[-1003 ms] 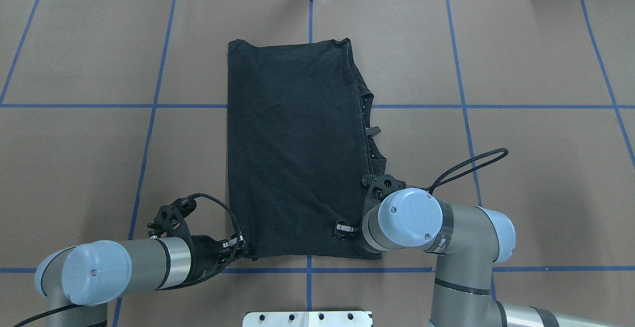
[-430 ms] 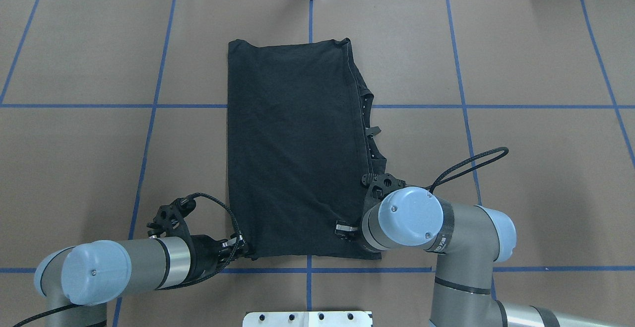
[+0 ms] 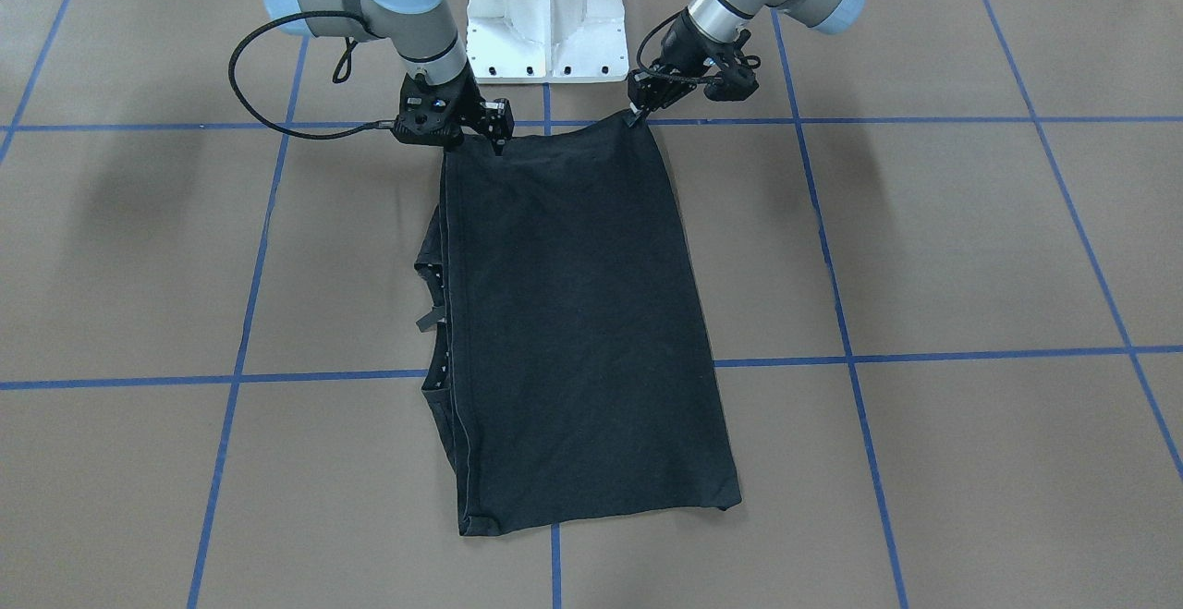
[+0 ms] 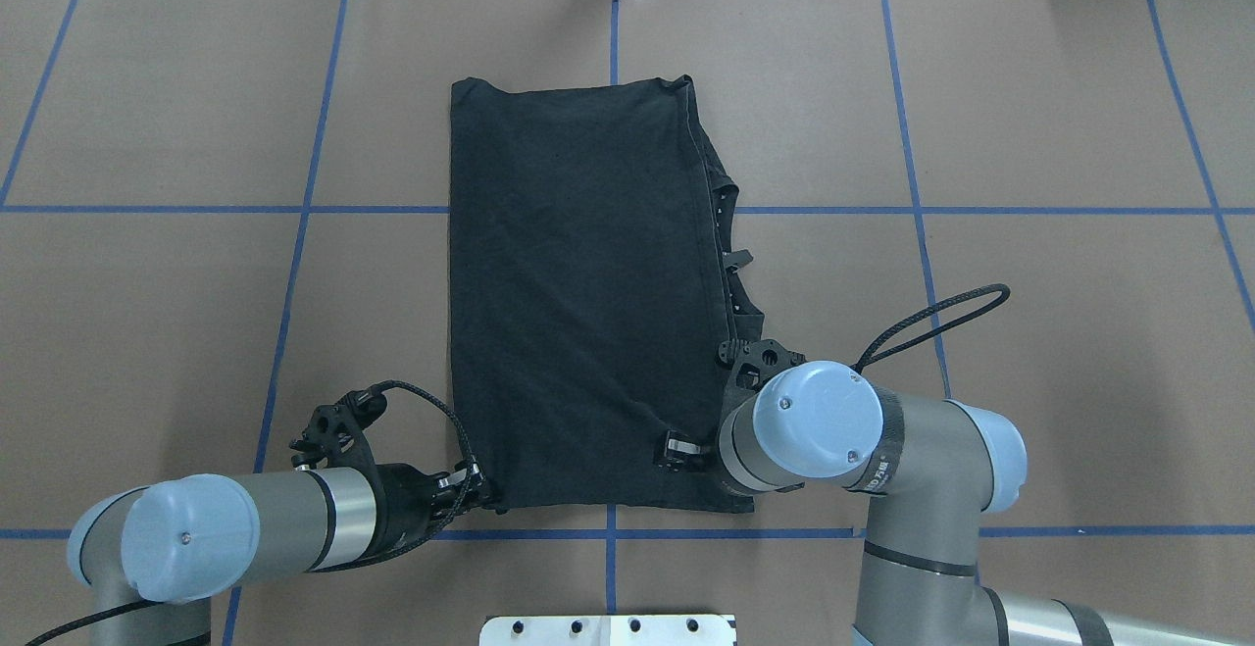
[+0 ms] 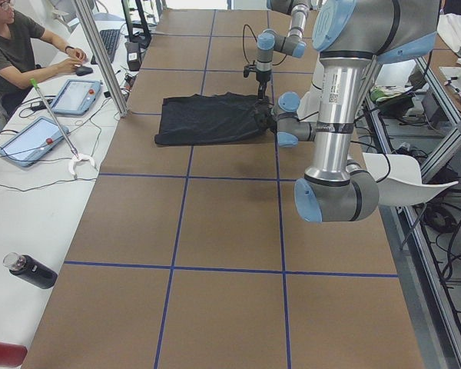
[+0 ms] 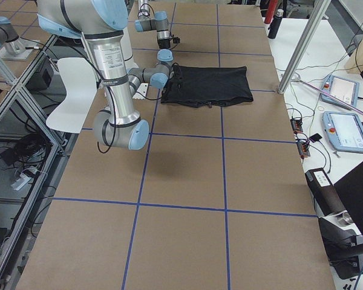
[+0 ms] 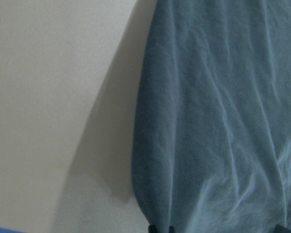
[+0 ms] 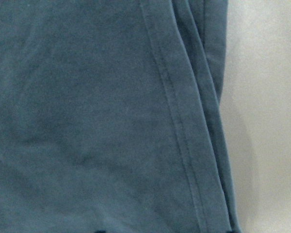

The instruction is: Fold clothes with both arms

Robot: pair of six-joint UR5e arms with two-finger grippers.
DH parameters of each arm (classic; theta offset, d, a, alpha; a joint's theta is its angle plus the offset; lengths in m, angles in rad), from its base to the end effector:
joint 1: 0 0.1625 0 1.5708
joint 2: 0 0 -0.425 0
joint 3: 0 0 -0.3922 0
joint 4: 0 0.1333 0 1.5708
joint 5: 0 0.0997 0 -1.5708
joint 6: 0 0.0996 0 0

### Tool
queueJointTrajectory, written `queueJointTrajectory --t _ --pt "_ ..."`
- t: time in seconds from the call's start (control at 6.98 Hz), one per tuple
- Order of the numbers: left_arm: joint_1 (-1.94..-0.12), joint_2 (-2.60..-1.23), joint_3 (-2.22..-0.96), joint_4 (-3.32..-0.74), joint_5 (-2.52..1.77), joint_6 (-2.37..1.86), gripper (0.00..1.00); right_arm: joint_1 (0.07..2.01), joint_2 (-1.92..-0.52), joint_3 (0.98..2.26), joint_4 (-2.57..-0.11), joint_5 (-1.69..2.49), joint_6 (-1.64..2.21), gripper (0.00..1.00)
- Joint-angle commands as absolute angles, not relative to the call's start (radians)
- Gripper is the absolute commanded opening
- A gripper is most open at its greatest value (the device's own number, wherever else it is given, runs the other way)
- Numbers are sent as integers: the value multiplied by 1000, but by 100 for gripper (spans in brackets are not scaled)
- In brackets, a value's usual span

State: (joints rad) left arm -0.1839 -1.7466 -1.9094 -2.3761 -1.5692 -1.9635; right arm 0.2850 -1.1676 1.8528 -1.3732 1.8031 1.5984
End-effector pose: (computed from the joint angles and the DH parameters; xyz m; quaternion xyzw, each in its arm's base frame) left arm 0.5036 -0.2294 0.3162 -0.0633 0.6097 -0.2251 0.7573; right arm -0.5530 -0.2770 0.2898 -0.0495 -0.4343 0.0909 0.8948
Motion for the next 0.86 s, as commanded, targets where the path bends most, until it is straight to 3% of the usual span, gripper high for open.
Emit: queueJointTrajectory --t 0.0,0.72 --pt "-183 -1747 -1908 -2375 -1569 -1963 0 285 -1172 1848 -1374 1807 1598 99" --pt "-183 -1747 -1910 -2376 -1569 -1963 0 279 -1170 1841 -1397 1805 1600 98"
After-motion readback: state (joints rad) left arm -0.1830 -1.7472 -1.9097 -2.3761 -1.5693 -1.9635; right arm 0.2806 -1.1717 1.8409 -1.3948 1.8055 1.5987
